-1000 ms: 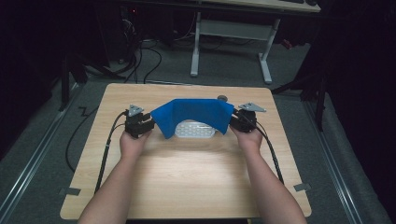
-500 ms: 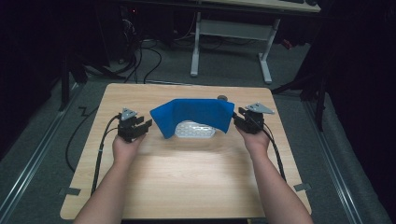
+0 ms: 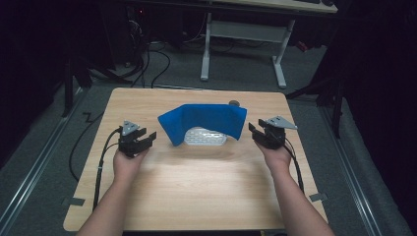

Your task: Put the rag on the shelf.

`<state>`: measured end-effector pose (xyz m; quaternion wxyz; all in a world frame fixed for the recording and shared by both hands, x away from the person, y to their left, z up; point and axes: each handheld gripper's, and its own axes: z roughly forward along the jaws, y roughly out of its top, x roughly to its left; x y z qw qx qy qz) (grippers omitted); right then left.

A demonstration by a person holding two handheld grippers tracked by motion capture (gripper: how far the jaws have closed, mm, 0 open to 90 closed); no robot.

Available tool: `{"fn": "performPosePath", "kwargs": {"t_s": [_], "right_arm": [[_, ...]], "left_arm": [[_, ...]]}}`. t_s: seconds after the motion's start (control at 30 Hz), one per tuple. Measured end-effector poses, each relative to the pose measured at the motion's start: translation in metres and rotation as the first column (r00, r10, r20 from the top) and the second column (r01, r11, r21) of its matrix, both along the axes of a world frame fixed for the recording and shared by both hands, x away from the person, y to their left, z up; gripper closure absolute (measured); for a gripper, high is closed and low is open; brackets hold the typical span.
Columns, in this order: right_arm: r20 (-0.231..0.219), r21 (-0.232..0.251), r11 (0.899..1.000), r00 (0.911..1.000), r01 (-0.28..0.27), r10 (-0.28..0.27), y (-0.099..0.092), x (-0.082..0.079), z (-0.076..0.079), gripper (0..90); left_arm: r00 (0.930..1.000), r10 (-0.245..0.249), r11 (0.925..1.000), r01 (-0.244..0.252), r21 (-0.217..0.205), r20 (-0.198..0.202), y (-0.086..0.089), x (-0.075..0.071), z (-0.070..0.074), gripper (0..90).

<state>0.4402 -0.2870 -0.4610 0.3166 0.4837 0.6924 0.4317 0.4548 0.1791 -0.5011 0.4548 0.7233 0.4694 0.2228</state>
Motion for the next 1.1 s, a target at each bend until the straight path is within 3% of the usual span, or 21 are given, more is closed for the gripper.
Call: {"fn": "performPosePath", "kwargs": {"t_s": [0.1,0.13,0.23,0.3,0.37,0.4,0.47,0.5,0.57,0.6,0.7,0.73,0.83,0.9,1.1], "right_arm": [[-0.011,-0.012,1.000,0.9999,-0.005,0.005,0.000,-0.003,0.000,51.8],[-0.011,-0.039,0.999,0.9998,-0.017,0.016,0.002,-0.009,-0.001,49.8],[-0.019,-0.029,0.999,0.9993,-0.032,0.032,0.004,-0.014,-0.002,48.8],[0.018,-0.028,0.999,0.9988,-0.044,0.045,0.005,-0.024,-0.005,48.8],[0.017,-0.037,0.998,0.9982,-0.056,0.057,0.007,-0.030,-0.007,47.3],[-0.008,-0.046,0.997,0.9977,-0.067,0.067,0.008,-0.036,-0.008,45.3],[-0.012,-0.043,0.997,0.9975,-0.070,0.070,0.009,-0.039,-0.008,45.0],[0.027,-0.043,0.996,0.9962,-0.082,0.083,0.010,-0.050,-0.010,44.8],[0.033,-0.049,0.995,0.9958,-0.083,0.085,0.011,-0.054,-0.010,44.3],[0.024,-0.059,0.994,0.9949,-0.096,0.098,0.014,-0.064,-0.012,43.0],[0.023,-0.078,0.993,0.9953,-0.092,0.094,0.017,-0.076,-0.016,42.4],[0.011,-0.075,0.993,0.9952,-0.097,0.098,0.018,-0.081,-0.019,41.3],[-0.020,-0.065,0.992,0.9944,-0.104,0.103,0.020,-0.089,-0.024,39.7],[-0.043,-0.065,0.991,0.9921,-0.121,0.118,0.024,-0.099,-0.030,38.1],[-0.084,-0.073,0.987,0.9870,-0.143,0.137,0.037,-0.116,-0.040,36.0]], "left_arm": [[0.9999,0.005,0.9999,-0.005,-0.012,-0.014,0.003,-0.006,-0.002,49.5],[0.9998,0.005,0.9997,-0.005,-0.024,-0.021,0.004,-0.009,-0.004,49.3],[0.9998,0.002,0.9997,-0.003,-0.024,-0.021,0.005,-0.021,-0.009,48.3],[0.9998,0.000,0.9996,0.000,-0.030,-0.019,0.007,-0.030,-0.011,47.7],[0.9999,-0.003,0.9995,0.002,-0.032,-0.015,0.008,-0.037,-0.012,47.0],[1.0000,-0.006,0.9996,0.006,-0.027,-0.001,0.009,-0.043,-0.012,46.8],[0.9999,-0.009,0.9995,0.008,-0.032,-0.010,0.009,-0.048,-0.011,46.1],[0.9999,-0.013,0.9995,0.013,-0.029,-0.010,0.009,-0.052,-0.011,46.0],[0.9998,-0.021,0.9995,0.020,-0.026,-0.008,0.009,-0.059,-0.010,45.7],[0.9994,-0.034,0.9992,0.033,-0.024,-0.011,0.009,-0.069,-0.010,45.7],[0.9990,-0.039,0.9992,0.038,-0.010,-0.021,0.008,-0.078,-0.011,45.9],[0.9981,-0.051,0.9986,0.050,-0.014,-0.035,0.007,-0.091,-0.014,45.7],[0.9970,-0.066,0.9978,0.066,-0.006,-0.040,0.005,-0.104,-0.017,45.4],[0.9942,-0.093,0.9953,0.095,0.021,-0.053,0.001,-0.120,-0.019,44.3],[0.9853,-0.154,0.9872,0.157,0.028,-0.073,-0.007,-0.144,-0.021,42.7]]}}
